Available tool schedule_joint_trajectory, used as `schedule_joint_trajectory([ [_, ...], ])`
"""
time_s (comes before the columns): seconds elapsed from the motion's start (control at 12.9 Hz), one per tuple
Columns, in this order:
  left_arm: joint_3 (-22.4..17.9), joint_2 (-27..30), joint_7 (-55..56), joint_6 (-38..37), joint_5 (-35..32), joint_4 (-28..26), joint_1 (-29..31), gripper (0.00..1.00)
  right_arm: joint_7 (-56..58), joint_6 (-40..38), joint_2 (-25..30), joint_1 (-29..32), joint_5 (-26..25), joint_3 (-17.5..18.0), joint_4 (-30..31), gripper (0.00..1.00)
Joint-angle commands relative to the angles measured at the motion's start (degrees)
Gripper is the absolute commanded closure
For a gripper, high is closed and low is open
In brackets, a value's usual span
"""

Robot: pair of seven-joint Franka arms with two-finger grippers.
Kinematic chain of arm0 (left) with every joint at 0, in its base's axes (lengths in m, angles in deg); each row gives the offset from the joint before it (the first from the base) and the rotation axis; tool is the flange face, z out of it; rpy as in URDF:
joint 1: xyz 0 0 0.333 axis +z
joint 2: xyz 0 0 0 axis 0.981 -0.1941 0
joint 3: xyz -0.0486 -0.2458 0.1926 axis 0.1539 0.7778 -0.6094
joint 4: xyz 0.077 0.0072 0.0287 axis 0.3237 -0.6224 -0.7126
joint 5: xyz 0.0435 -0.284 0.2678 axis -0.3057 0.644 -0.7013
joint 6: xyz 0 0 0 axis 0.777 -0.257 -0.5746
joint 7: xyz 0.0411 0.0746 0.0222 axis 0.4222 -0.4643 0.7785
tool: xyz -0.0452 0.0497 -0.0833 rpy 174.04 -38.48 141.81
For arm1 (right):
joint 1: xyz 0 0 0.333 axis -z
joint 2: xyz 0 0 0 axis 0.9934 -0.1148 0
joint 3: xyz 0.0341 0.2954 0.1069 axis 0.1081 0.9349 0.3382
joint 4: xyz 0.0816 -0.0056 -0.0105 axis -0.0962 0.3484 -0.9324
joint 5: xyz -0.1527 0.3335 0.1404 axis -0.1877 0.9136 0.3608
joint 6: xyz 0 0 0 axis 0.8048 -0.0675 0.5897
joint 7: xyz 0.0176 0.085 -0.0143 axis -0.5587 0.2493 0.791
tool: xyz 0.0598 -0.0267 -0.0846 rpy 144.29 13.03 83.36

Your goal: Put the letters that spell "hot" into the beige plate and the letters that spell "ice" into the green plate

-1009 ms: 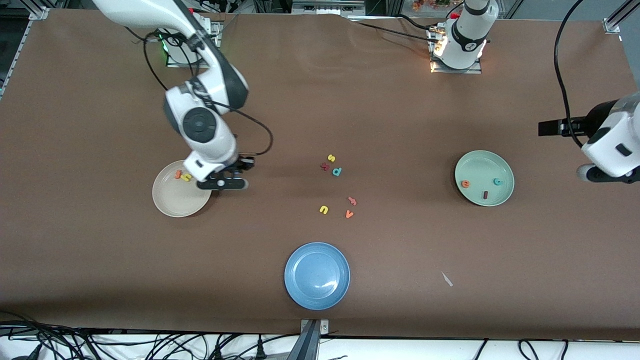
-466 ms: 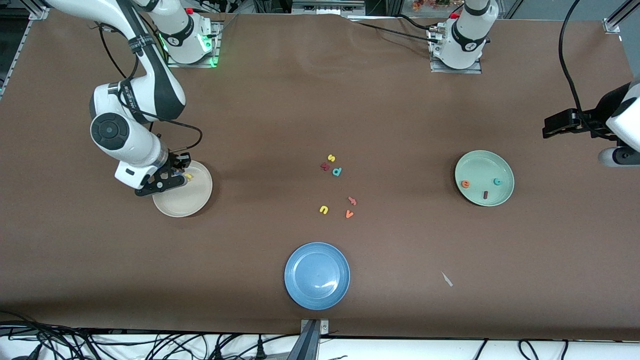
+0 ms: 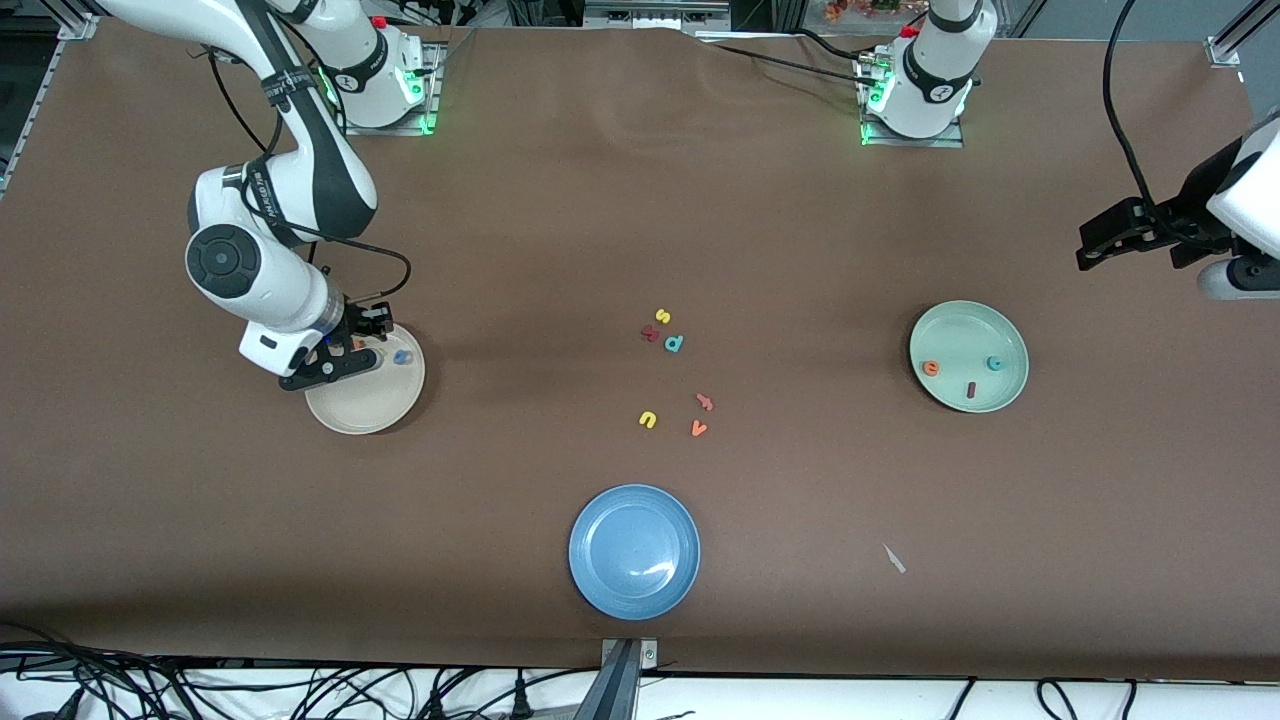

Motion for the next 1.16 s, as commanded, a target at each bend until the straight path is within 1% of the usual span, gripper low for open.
schedule_joint_trajectory([
  [0.0,0.54,1.67,1.36,1.86,1.53,-1.96,0.73,0.00,0.75,0.49,1.78,0.00,1.38,0.01,1.29,0.48],
  [0.08,0.54,1.58,1.45,2.91,1.61,-2.04,0.73,0.00,0.92,0.40,1.87,0.00,1.38,0.01,0.86,0.48],
  [0.16,0.54,1.58,1.54,4.40,1.70,-2.39,0.73,0.00,1.01,0.22,1.87,0.00,1.38,-0.08,0.42,0.44],
  [0.23,0.62,1.50,1.54,4.76,1.62,-2.48,0.73,0.00,1.01,0.05,2.04,0.00,1.38,-0.17,0.24,0.28],
  [0.31,0.62,1.58,1.54,5.89,1.61,-2.48,0.73,0.00,1.01,-0.04,2.83,0.08,1.47,-1.21,0.24,0.01],
  [0.39,0.62,1.58,1.19,6.17,1.61,-2.22,0.73,0.00,1.01,-0.30,4.14,0.09,1.56,-2.09,0.24,0.00],
  [0.54,0.62,0.27,0.58,6.17,1.61,-2.04,0.73,0.00,0.66,-1.78,8.35,0.09,1.56,-2.19,0.06,0.00],
  [0.62,0.62,0.18,0.49,5.99,1.53,-1.95,0.64,0.00,-0.03,-5.19,10.90,0.09,2.95,-2.19,-0.72,0.00],
  [0.7,0.45,0.52,0.31,5.47,1.35,-1.78,0.81,0.00,-0.48,-9.58,12.84,0.09,6.62,-2.37,-2.30,0.00],
  [0.78,0.36,0.61,-1.08,5.47,1.44,-1.52,1.51,0.00,-0.39,-13.36,14.42,0.09,8.75,-3.59,-3.96,0.00],
  [0.85,0.45,0.44,-1.44,5.47,1.53,-1.43,1.61,0.00,-0.39,-16.62,15.57,0.09,9.11,-4.99,-5.72,0.00],
  [1.09,0.36,-0.26,-5.65,5.38,1.61,-1.95,1.78,0.00,-0.48,-26.90,16.99,0.09,8.86,-6.23,-13.01,0.00],
])
